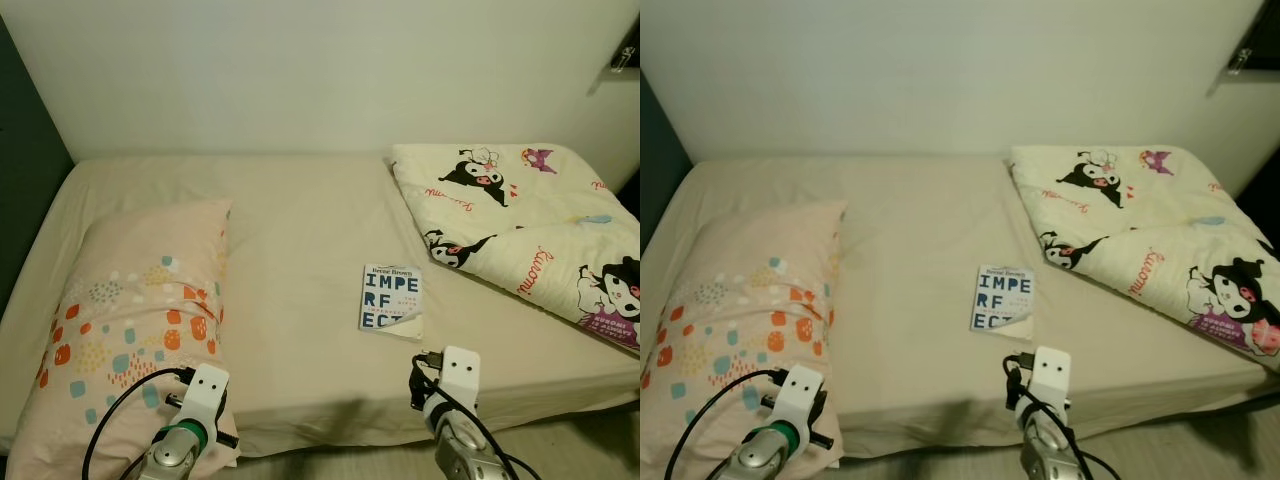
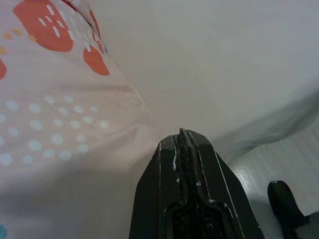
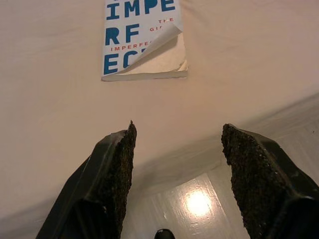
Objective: Clean up the room
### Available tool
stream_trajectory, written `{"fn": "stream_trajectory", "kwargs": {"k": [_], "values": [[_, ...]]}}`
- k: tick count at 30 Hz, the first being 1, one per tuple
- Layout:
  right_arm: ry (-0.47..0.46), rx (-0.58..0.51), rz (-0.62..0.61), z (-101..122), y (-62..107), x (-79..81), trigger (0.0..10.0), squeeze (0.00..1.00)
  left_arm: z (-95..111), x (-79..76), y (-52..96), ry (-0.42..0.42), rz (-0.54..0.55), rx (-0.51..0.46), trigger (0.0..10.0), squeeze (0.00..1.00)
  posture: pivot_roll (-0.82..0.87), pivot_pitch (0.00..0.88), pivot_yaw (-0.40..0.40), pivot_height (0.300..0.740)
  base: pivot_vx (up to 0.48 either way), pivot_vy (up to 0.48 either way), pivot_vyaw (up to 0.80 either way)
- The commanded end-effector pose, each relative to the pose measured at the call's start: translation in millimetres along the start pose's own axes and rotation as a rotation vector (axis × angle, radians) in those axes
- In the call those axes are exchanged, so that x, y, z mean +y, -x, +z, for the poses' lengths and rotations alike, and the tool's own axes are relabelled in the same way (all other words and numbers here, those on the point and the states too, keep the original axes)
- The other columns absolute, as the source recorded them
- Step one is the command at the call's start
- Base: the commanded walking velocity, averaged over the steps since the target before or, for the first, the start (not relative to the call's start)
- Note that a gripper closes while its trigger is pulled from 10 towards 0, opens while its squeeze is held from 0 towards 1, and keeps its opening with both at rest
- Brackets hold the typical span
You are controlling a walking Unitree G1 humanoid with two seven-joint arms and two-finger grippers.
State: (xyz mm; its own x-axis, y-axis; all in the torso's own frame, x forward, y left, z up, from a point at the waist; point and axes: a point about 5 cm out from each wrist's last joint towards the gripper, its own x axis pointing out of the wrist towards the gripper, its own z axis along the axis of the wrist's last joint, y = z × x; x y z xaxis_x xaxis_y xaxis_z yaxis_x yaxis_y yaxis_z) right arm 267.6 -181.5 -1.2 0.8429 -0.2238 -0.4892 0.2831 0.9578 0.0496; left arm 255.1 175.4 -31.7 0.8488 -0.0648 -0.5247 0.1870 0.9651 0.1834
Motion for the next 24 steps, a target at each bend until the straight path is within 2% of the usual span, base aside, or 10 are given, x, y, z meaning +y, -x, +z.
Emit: {"fn": "stream_trajectory", "kwargs": {"k": [1,6,8,9,24], "values": [[-0.010,0.021,-0.005,-3,-0.1,-0.4,10.0,0.00,-5,-2.6,1.3,-0.002,-0.005,0.017,10.0,0.00,0.11,0.006,0.008,0.740,0.000,0.000,0.00],[0.000,0.022,-0.004,-3,-0.6,-0.2,10.0,0.00,-4,-3.3,0.9,-0.001,-0.006,0.017,10.0,0.00,0.11,0.006,0.008,0.740,0.000,0.000,0.00],[0.031,0.026,-0.001,-3,-1.0,0.6,10.0,0.00,-3,-3.2,0.7,-0.001,-0.007,0.014,10.0,0.00,0.11,0.006,0.008,0.740,0.000,0.000,0.00],[0.093,0.033,0.030,-5,-1.8,6.1,10.0,0.00,-2,-2.4,0.2,-0.003,-0.007,0.009,10.0,0.00,0.11,0.000,0.008,0.740,0.000,0.000,0.00],[0.116,0.033,0.052,-6,-1.9,8.9,10.0,0.00,2,-2.3,-0.2,-0.005,-0.007,-0.016,10.0,0.00,0.11,0.000,0.003,0.740,0.000,0.000,0.00]]}}
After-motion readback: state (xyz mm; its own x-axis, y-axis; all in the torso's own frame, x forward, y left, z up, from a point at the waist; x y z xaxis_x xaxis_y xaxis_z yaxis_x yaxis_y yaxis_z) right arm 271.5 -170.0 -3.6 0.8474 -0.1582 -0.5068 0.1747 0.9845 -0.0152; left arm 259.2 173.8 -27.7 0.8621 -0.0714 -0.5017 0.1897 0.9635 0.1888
